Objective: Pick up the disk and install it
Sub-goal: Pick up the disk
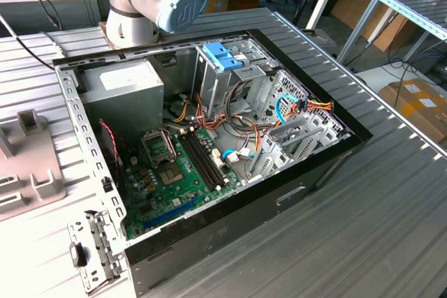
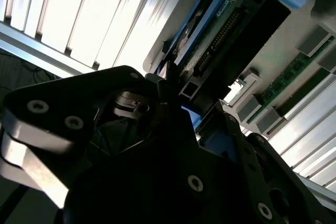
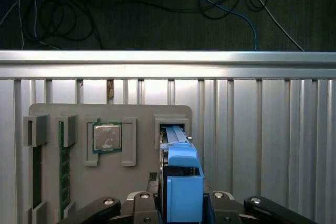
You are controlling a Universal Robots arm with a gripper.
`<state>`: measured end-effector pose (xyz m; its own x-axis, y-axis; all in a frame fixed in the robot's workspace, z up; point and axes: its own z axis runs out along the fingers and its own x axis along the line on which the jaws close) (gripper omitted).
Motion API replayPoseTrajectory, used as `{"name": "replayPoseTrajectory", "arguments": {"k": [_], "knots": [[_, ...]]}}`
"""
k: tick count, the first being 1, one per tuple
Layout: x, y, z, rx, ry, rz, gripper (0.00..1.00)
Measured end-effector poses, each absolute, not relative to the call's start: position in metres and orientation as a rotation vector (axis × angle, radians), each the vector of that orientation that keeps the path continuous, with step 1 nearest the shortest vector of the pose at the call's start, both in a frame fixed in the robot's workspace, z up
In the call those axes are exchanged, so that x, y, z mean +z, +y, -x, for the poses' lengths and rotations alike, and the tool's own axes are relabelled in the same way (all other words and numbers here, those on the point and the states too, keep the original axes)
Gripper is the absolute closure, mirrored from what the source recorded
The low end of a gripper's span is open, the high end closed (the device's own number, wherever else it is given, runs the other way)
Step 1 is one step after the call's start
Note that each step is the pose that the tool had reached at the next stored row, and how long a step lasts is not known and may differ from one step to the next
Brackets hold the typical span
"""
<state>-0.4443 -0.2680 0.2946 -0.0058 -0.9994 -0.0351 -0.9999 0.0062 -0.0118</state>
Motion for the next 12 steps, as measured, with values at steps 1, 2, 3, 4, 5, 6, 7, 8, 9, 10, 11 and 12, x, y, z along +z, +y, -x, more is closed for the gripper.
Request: {"name": "replayPoseTrajectory", "arguments": {"k": [1,2,3,4,5,6,7,8,9,10,11,12], "knots": [[0.2945,-0.268,0.4443,0.025,2.204,2.191,0.63],[0.2945,-0.268,0.4443,0.025,2.204,2.191,0.63],[0.2945,-0.268,0.4443,0.025,2.204,2.191,0.63],[0.2945,-0.268,0.4443,0.025,2.204,2.191,0.63],[0.2945,-0.268,0.4443,0.025,2.204,2.191,0.63],[0.2945,-0.268,0.4443,0.025,2.204,2.191,0.63],[0.2945,-0.268,0.4443,0.025,2.204,2.191,0.63],[0.2944,-0.268,0.4443,0.025,2.204,2.191,0.63],[0.2944,-0.268,0.4443,0.025,2.204,2.191,0.63],[0.2944,-0.268,0.4443,0.025,2.204,2.191,0.63],[0.2944,-0.268,0.4443,0.025,2.204,2.191,0.63],[0.2944,-0.268,0.4443,0.025,2.204,2.191,0.63]]}}
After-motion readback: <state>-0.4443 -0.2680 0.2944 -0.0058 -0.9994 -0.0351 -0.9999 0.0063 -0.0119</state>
